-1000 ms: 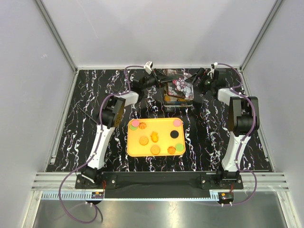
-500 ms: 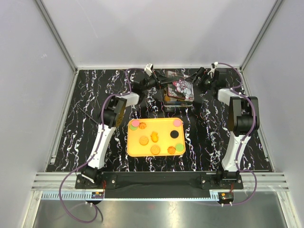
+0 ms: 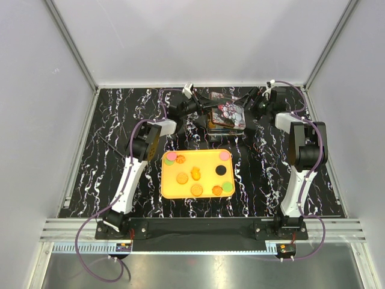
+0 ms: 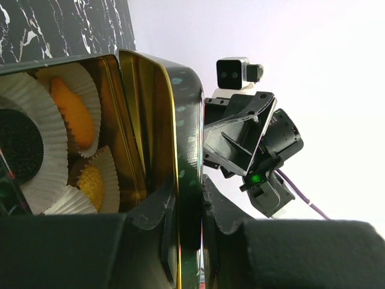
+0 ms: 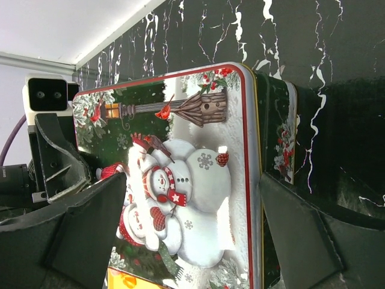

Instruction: Pack the cookies

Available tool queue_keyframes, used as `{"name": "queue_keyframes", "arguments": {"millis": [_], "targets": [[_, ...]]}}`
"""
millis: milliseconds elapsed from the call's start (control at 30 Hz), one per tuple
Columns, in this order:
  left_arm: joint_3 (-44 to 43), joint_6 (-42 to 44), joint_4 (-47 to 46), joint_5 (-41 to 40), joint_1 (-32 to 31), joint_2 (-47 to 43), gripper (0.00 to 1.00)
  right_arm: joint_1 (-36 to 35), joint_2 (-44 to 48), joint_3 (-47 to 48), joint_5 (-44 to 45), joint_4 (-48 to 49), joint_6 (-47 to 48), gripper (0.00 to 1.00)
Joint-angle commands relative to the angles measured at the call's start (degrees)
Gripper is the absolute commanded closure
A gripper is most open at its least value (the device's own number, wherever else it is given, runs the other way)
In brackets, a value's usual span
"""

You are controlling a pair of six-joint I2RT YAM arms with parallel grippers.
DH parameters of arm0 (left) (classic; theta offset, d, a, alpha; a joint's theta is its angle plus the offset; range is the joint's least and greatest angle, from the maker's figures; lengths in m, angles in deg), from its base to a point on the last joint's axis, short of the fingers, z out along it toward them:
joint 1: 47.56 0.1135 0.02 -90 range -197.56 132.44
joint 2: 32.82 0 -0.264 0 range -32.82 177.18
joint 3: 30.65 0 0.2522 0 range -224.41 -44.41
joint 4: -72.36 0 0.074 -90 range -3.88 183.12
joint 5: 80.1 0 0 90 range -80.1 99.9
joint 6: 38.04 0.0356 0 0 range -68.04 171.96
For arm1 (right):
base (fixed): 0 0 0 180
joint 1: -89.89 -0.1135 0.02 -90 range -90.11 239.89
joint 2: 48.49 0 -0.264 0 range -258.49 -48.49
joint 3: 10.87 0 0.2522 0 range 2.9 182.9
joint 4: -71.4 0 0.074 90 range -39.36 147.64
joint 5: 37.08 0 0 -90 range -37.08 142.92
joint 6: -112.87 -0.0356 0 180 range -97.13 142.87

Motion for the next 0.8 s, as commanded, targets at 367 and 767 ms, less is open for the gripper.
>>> {"name": "queue_keyframes", "arguments": {"millis": [367, 767], "targets": [[0.29, -2.79, -7.80, -1.20, 1.36, 0.60, 0.93, -0.25, -2.66, 0.62, 0.41, -0.49, 1.51, 0.00], [1.79, -3.05, -7.97, -1.37, 1.36, 0.69, 0.82, -0.25, -2.75, 1.49, 0.68, -2.42, 1.69, 0.09]]}}
